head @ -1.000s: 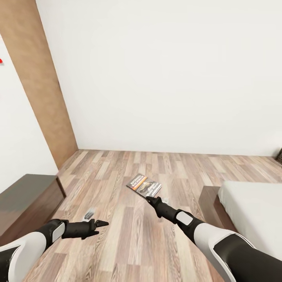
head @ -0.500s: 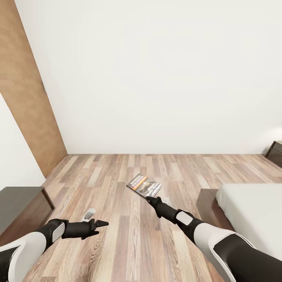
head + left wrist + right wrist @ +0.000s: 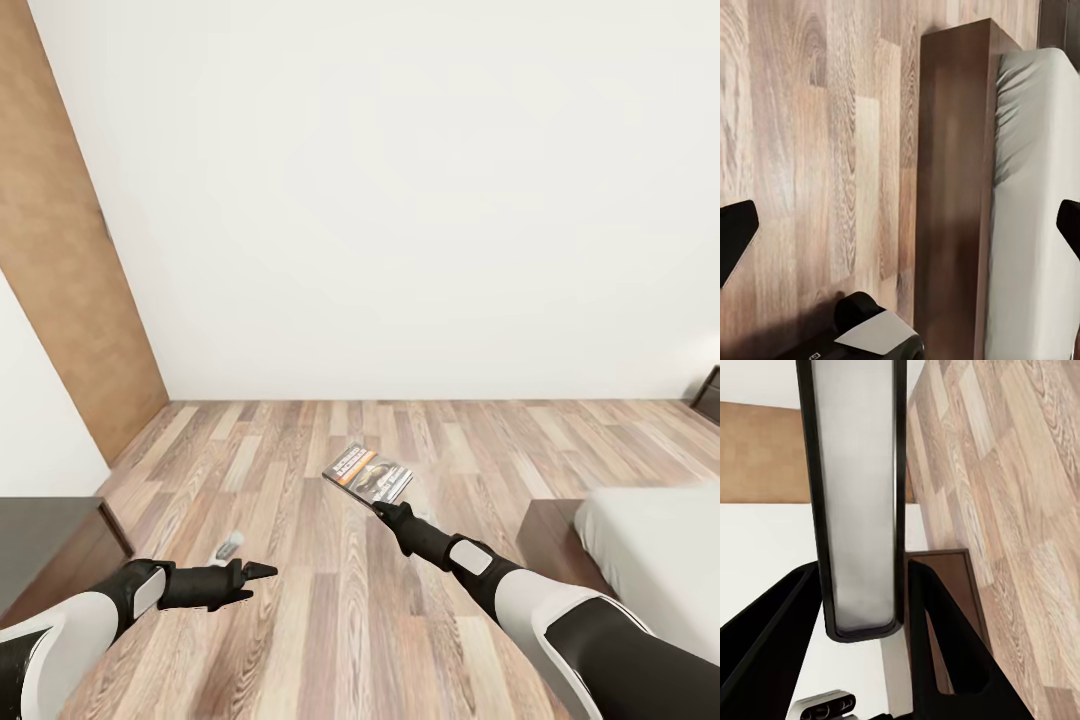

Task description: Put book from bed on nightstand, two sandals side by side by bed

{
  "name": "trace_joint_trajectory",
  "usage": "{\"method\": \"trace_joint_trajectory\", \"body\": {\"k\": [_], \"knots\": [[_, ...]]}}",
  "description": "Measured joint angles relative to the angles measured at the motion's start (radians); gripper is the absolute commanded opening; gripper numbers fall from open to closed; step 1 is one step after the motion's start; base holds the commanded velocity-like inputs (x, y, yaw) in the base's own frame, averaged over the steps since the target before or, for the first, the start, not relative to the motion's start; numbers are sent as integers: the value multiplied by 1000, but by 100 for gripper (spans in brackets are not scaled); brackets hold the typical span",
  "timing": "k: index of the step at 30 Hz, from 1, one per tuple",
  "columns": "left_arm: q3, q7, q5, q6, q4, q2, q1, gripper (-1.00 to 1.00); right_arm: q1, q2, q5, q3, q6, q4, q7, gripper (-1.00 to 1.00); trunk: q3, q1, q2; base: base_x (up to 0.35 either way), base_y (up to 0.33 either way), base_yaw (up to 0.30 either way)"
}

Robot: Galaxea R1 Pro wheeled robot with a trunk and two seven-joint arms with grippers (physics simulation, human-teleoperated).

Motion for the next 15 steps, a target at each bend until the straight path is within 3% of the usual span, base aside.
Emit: {"method": "trace_joint_trajectory", "body": {"k": [7, 15], "knots": [[0, 0, 0, 0, -1, 0, 0, 100, 0, 0, -1, 0, 0, 0, 0, -100, 0, 0, 0, 238, 122, -21], [0, 0, 0, 0, 0, 0, 0, 100, 0, 0, -1, 0, 0, 0, 0, -100, 0, 0, 0, 246, 145, -133]]}}
